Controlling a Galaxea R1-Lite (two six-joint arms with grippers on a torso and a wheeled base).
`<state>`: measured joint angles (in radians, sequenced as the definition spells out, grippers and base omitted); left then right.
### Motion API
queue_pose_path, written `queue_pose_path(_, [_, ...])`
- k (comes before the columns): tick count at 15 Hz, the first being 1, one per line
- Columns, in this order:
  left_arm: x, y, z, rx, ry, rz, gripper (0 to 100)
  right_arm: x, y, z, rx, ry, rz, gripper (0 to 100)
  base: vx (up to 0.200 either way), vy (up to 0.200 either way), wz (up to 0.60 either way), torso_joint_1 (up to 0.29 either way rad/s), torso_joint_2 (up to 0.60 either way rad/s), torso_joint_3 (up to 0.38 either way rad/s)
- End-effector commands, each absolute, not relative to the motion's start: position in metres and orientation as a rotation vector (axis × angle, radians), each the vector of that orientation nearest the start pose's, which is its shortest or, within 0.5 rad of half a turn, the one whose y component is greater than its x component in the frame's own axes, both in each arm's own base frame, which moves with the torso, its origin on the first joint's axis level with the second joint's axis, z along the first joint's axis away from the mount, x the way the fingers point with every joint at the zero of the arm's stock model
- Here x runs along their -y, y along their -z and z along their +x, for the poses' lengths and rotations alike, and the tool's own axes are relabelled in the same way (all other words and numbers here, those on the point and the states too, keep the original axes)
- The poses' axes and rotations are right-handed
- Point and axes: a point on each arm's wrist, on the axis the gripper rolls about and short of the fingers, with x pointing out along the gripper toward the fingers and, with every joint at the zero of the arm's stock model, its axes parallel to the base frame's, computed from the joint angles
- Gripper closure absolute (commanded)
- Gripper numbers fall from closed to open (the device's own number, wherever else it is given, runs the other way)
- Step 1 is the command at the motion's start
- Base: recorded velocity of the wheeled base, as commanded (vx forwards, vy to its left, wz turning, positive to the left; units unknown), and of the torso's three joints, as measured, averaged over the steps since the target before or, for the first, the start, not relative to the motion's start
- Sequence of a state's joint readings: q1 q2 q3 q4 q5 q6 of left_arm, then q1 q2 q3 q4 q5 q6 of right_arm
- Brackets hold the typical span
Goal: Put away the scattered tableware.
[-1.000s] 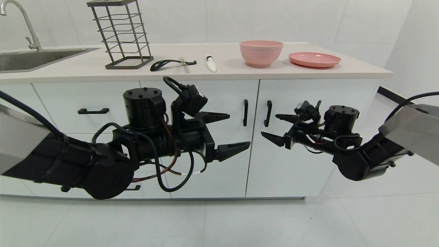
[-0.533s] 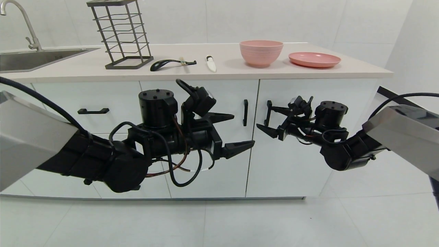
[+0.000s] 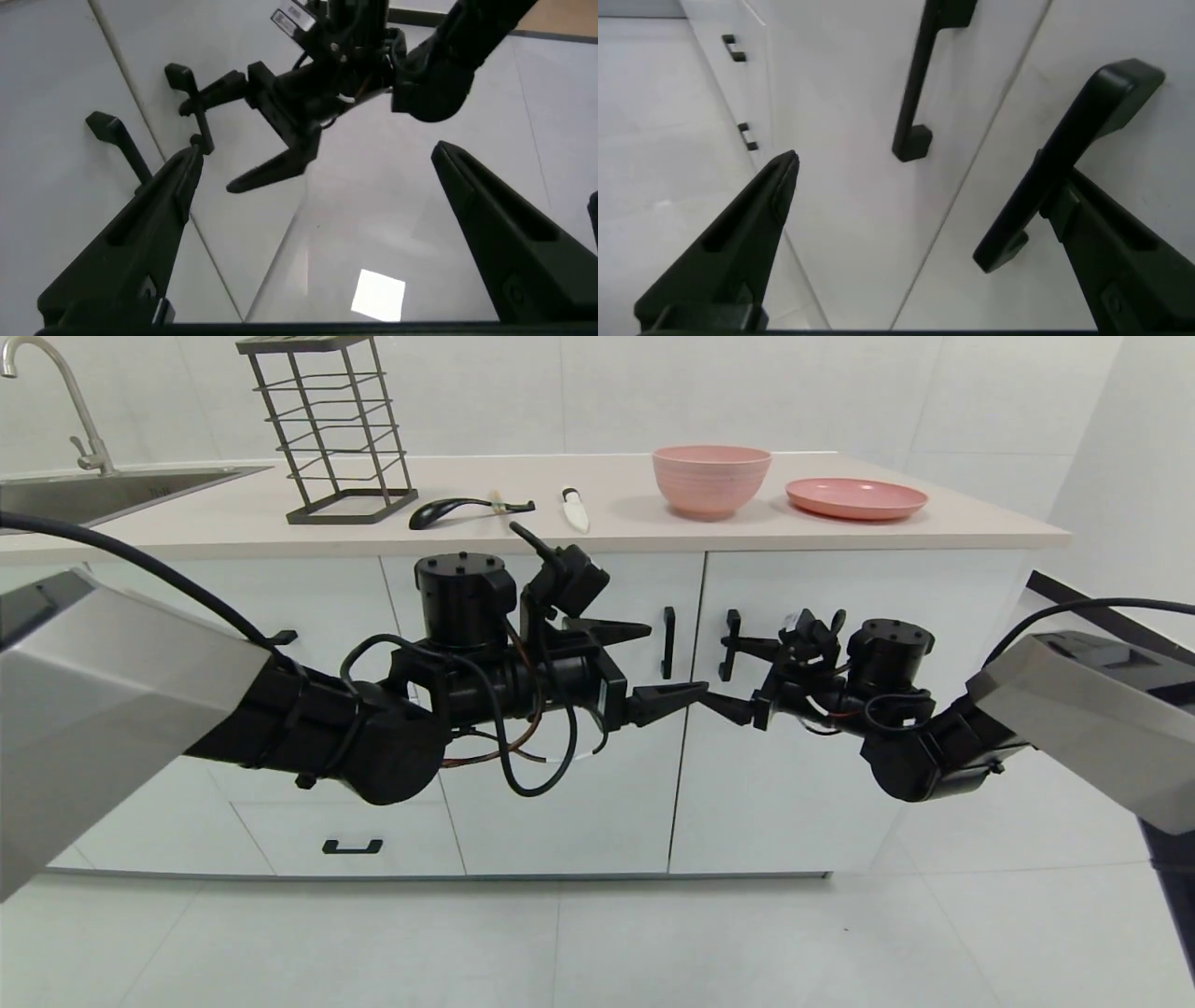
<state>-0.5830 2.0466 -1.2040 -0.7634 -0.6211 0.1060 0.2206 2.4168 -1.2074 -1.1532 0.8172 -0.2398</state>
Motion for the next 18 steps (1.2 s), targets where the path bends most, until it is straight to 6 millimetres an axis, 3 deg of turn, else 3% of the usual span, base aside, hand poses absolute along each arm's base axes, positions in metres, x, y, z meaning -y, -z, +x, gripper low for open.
queue_pose_path(1, [0.245,-0.174,0.346,-0.015,1.210,0.090,0,-0.118,-0.051,0.426,0.057,-1.102,-0.190,0,0.000,0.000,0.00,0.000,0.00,0.000])
queue_pose_path(3, [0.254,-0.169,0.355,0.002,1.220,0.090,0,-0.116,-0.054,0.410,0.065,-1.117,-0.188,0,0.000,0.000,0.00,0.000,0.00,0.000])
queue_pose_path(7, [0.269,-0.162,0.372,0.028,1.228,0.090,0,-0.104,-0.069,0.355,0.054,-1.151,-0.177,0,0.000,0.000,0.00,0.000,0.00,0.000])
queue_pose_path(8, [0.280,-0.158,0.374,0.042,1.241,0.090,0,-0.099,-0.070,0.332,0.022,-1.163,-0.164,0,0.000,0.000,0.00,0.000,0.00,0.000])
queue_pose_path(10, [0.297,-0.153,0.374,0.055,1.266,0.090,0,-0.092,-0.070,0.310,-0.010,-1.174,-0.152,0,0.000,0.000,0.00,0.000,0.00,0.000])
queue_pose_path(11, [0.300,-0.153,0.374,0.058,1.271,0.090,0,-0.091,-0.070,0.309,-0.012,-1.174,-0.151,0,0.000,0.000,0.00,0.000,0.00,0.000])
queue_pose_path(12, [0.319,-0.152,0.373,0.090,1.300,0.087,0,-0.087,-0.070,0.298,-0.022,-1.169,-0.146,0,0.000,0.000,0.00,0.000,0.00,0.000])
queue_pose_path(14, [0.338,-0.154,0.373,0.138,1.329,0.084,0,-0.082,-0.069,0.291,-0.037,-1.162,-0.142,0,0.000,0.000,0.00,0.000,0.00,0.000])
queue_pose_path(18, [0.365,-0.162,0.355,0.181,1.397,0.064,0,-0.066,-0.060,0.297,-0.064,-1.104,-0.134,0,0.000,0.000,0.00,0.000,0.00,0.000])
